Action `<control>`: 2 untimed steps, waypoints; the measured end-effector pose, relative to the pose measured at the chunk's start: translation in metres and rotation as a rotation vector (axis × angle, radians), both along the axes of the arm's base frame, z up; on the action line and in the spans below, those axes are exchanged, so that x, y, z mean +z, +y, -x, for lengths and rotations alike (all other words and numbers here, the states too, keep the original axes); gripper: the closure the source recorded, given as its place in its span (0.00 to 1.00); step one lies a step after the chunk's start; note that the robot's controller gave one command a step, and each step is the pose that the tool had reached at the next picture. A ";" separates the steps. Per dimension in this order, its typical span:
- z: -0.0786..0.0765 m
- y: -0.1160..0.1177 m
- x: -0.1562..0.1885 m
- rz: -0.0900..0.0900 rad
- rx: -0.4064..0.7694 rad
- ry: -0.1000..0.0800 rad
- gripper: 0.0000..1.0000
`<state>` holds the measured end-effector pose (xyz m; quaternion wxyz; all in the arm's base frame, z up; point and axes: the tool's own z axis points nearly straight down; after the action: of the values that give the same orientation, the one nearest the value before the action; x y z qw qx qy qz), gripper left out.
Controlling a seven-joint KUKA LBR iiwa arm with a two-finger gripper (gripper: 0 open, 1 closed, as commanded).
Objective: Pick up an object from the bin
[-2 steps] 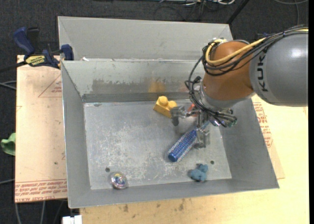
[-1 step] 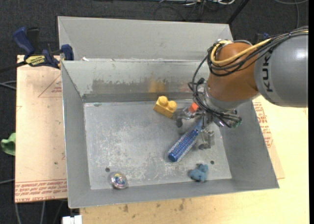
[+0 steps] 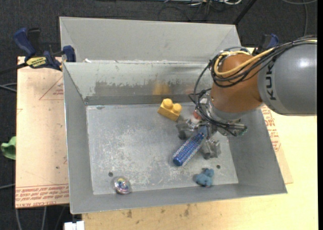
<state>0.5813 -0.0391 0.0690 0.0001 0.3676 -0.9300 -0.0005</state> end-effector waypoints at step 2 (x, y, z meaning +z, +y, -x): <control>0.000 0.001 -0.001 -0.001 -0.001 -0.001 1.00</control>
Offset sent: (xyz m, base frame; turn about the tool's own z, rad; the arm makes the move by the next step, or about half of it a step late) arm 0.0000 0.0000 0.0000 0.0000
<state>0.5814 -0.0385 0.0684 -0.0004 0.3670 -0.9302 -0.0007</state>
